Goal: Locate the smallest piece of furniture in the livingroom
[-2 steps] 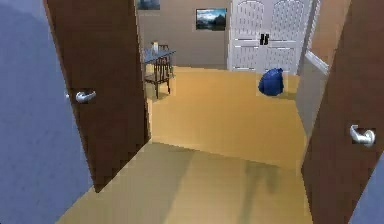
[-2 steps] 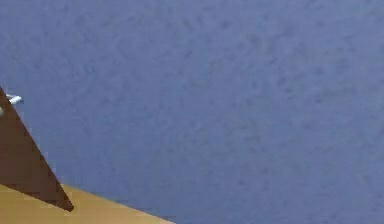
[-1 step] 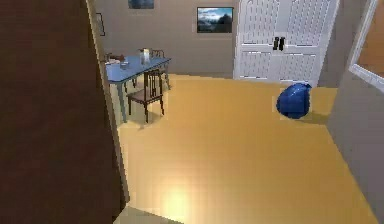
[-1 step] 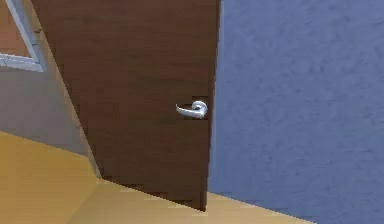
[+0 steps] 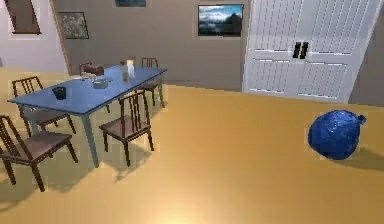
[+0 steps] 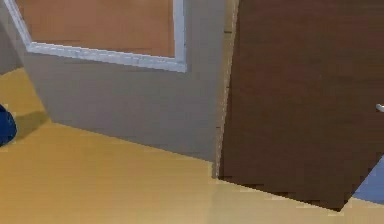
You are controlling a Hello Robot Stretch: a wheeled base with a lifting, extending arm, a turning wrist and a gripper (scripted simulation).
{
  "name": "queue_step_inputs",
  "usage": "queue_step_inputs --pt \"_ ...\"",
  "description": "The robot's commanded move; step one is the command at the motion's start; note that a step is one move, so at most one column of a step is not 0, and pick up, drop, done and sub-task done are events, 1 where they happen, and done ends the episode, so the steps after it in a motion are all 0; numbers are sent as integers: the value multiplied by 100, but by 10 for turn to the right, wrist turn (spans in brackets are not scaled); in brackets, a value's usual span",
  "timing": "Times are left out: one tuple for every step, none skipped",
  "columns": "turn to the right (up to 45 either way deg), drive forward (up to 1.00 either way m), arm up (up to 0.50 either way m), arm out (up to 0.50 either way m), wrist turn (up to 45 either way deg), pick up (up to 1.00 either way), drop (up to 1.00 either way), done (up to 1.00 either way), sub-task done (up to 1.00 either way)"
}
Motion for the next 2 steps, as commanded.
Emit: queue_step_inputs --pt "-30 0 0 0 0 0 0 0 0" --pt "90 0 0 0 0 0 0 0 0"
